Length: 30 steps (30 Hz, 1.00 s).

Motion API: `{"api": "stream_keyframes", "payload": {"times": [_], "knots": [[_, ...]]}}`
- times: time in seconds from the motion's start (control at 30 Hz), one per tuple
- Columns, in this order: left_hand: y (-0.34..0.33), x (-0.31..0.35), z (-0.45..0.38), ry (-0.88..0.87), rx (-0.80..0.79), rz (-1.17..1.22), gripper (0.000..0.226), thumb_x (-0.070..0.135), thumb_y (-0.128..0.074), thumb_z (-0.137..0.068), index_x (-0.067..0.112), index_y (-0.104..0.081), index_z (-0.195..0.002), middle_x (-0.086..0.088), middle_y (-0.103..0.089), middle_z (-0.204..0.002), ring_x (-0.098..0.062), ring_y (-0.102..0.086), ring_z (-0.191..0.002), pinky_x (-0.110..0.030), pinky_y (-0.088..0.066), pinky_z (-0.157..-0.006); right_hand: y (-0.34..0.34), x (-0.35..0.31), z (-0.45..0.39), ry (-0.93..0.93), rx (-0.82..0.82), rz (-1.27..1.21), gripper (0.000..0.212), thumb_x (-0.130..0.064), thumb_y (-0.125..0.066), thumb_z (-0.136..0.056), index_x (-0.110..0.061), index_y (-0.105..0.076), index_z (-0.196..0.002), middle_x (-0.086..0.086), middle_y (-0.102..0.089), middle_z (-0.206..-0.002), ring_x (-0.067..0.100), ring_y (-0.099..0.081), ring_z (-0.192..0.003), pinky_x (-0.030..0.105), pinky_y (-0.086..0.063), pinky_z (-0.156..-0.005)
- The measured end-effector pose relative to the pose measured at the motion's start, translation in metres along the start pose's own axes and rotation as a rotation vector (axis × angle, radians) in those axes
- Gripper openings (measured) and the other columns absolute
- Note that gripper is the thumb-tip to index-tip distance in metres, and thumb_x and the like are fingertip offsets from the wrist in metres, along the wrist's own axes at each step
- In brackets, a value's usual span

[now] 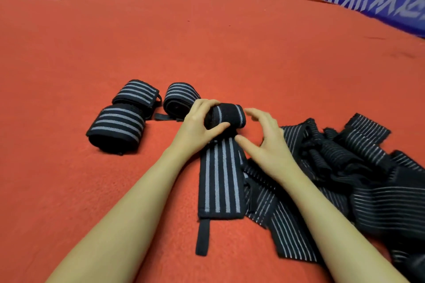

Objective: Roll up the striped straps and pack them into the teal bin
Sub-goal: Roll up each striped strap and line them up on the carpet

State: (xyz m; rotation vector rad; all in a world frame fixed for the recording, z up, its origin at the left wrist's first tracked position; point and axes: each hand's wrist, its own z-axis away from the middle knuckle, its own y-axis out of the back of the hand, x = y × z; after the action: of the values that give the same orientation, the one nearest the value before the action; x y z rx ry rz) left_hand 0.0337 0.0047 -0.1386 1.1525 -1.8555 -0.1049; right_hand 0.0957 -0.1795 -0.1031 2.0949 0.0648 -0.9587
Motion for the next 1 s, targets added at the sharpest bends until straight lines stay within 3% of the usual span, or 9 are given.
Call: {"api": "stream_keyframes", "payload": {"times": [0.13, 0.23, 0.3, 0.4, 0.47, 0.6, 0.73, 0.83, 1.0], "knots": [[0.013, 0.005, -0.004, -0.02, -0.058, -0.039, 0.049, 0.028, -0.075, -0.077, 0.008, -0.056, -0.118, 0.003, -0.049, -0.11, -0.004, -0.046, -0.103, -0.033, -0.045, -0.095, 0.006, -0.015, 0.039, 0.218, -0.268, 0.018, 0.053, -0.055, -0.064, -0.077, -0.032, -0.058, -0.124, -0.018, -0.053, -0.131, -0.002, -0.041, -0.127, 0.039, -0.024, -0.107], [0.017, 0.01, -0.006, -0.037, -0.091, -0.058, 0.048, 0.023, -0.077, -0.078, 0.01, -0.055, -0.118, 0.004, -0.047, -0.111, -0.004, -0.046, -0.103, -0.029, -0.043, -0.095, 0.006, -0.021, 0.058, 0.291, -0.509, 0.167, 0.078, -0.07, -0.061, -0.066, -0.035, -0.05, -0.135, -0.016, -0.037, -0.148, -0.008, -0.023, -0.137, 0.03, -0.007, -0.112], [0.018, 0.013, -0.004, -0.033, -0.094, -0.061, 0.047, 0.023, -0.076, -0.079, 0.01, -0.055, -0.119, 0.004, -0.048, -0.111, -0.004, -0.046, -0.103, -0.023, -0.04, -0.095, 0.005, -0.021, 0.065, 0.322, -0.58, 0.29, 0.083, -0.071, -0.056, -0.069, -0.034, -0.043, -0.142, -0.009, -0.027, -0.155, -0.001, -0.015, -0.142, 0.035, -0.001, -0.115], [0.02, 0.015, 0.0, -0.037, -0.107, -0.058, 0.047, 0.021, -0.077, -0.079, 0.009, -0.055, -0.119, 0.002, -0.048, -0.111, -0.004, -0.046, -0.102, -0.016, -0.039, -0.092, 0.004, -0.023, 0.07, 0.411, -0.584, 0.404, 0.063, -0.063, -0.043, -0.084, -0.031, -0.05, -0.138, 0.001, -0.035, -0.154, 0.014, -0.025, -0.144, 0.045, -0.007, -0.116], [0.023, 0.014, 0.002, -0.02, -0.1, -0.054, 0.047, 0.021, -0.076, -0.079, 0.01, -0.055, -0.119, 0.004, -0.048, -0.111, -0.003, -0.046, -0.101, -0.017, -0.04, -0.09, 0.005, -0.024, 0.072, 0.442, -0.576, 0.413, 0.051, -0.055, -0.035, -0.093, -0.03, -0.058, -0.132, 0.002, -0.042, -0.149, 0.017, -0.032, -0.141, 0.044, -0.009, -0.115], [0.027, 0.014, 0.0, -0.007, -0.092, -0.044, 0.046, 0.021, -0.076, -0.079, 0.011, -0.056, -0.118, 0.001, -0.052, -0.112, -0.008, -0.05, -0.104, -0.025, -0.044, -0.092, 0.018, -0.022, 0.071, 0.367, -0.572, 0.305, 0.065, -0.062, -0.018, -0.093, -0.029, -0.063, -0.125, -0.008, -0.05, -0.142, 0.006, -0.035, -0.138, 0.032, -0.002, -0.116], [0.025, 0.015, 0.003, 0.006, -0.085, -0.03, 0.046, 0.02, -0.077, -0.078, 0.01, -0.057, -0.117, -0.003, -0.054, -0.113, -0.012, -0.052, -0.106, -0.029, -0.045, -0.094, 0.034, -0.025, 0.068, 0.352, -0.42, 0.236, 0.059, -0.058, -0.026, -0.096, -0.022, -0.067, -0.118, -0.012, -0.066, -0.121, -0.001, -0.054, -0.118, 0.037, -0.017, -0.115], [0.025, 0.014, 0.006, 0.042, -0.067, -0.018, 0.046, 0.02, -0.078, -0.077, 0.01, -0.057, -0.117, -0.005, -0.056, -0.113, -0.014, -0.053, -0.106, -0.031, -0.045, -0.094, 0.049, -0.026, 0.065, 0.364, -0.33, 0.208, 0.057, -0.056, -0.026, -0.097, -0.023, -0.068, -0.115, -0.012, -0.066, -0.12, -0.004, -0.054, -0.117, 0.035, -0.019, -0.114], [0.025, 0.017, 0.005, 0.06, -0.066, -0.011, 0.047, 0.018, -0.079, -0.076, 0.01, -0.058, -0.117, -0.003, -0.055, -0.115, -0.012, -0.052, -0.107, -0.026, -0.043, -0.094, 0.048, -0.029, 0.064, 0.387, -0.482, 0.321, 0.047, -0.052, -0.036, -0.093, -0.024, -0.072, -0.105, -0.014, -0.067, -0.117, -0.003, -0.052, -0.119, 0.039, -0.019, -0.114]]}}
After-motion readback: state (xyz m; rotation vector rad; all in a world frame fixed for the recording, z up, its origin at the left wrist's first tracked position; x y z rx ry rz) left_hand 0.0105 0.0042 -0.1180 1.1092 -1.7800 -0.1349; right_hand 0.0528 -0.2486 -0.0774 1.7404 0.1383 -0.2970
